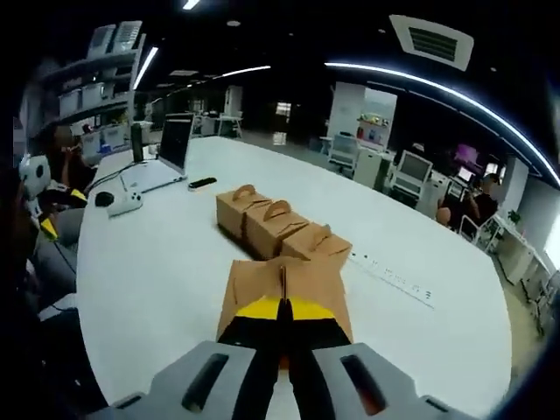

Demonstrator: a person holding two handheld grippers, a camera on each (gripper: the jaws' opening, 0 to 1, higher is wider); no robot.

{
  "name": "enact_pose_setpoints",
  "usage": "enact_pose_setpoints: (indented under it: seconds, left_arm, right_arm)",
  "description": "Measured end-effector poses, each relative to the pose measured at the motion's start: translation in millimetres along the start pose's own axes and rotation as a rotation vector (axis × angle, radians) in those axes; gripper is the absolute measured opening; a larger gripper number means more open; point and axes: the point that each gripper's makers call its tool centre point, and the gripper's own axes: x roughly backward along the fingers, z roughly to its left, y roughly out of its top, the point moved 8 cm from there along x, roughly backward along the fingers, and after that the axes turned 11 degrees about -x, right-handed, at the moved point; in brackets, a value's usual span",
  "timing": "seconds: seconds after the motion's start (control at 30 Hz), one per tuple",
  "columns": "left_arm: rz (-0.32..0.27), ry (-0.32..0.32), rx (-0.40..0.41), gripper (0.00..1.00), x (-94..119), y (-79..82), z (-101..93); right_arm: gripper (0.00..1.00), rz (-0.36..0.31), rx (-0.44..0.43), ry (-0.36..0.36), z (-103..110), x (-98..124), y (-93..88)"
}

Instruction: Pick up one paper box from the group, open the paper box, and remove the item inside

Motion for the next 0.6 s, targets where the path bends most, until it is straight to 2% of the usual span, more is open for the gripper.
enact_pose_setpoints:
  seconds: [0.1, 0.37, 0.6]
  left_arm:
    - [0.000, 0.004, 0.000, 0.64, 3, -1.4, -1.6]
    - [0.005, 0.012, 0.012, 0.64, 10, -8.3, -4.7]
    - [0.013, 0.013, 0.039, 0.64, 10, -17.6, -7.0]
  right_arm:
    - [0.02, -0.002, 0.110, 0.071, 18, -1, -5.8]
    - [0.03, 0.042, 0.165, 0.278, 52, -9, -17.3]
    - [0.03, 0.040, 0.306, 0.450, 70, -20, -21.8]
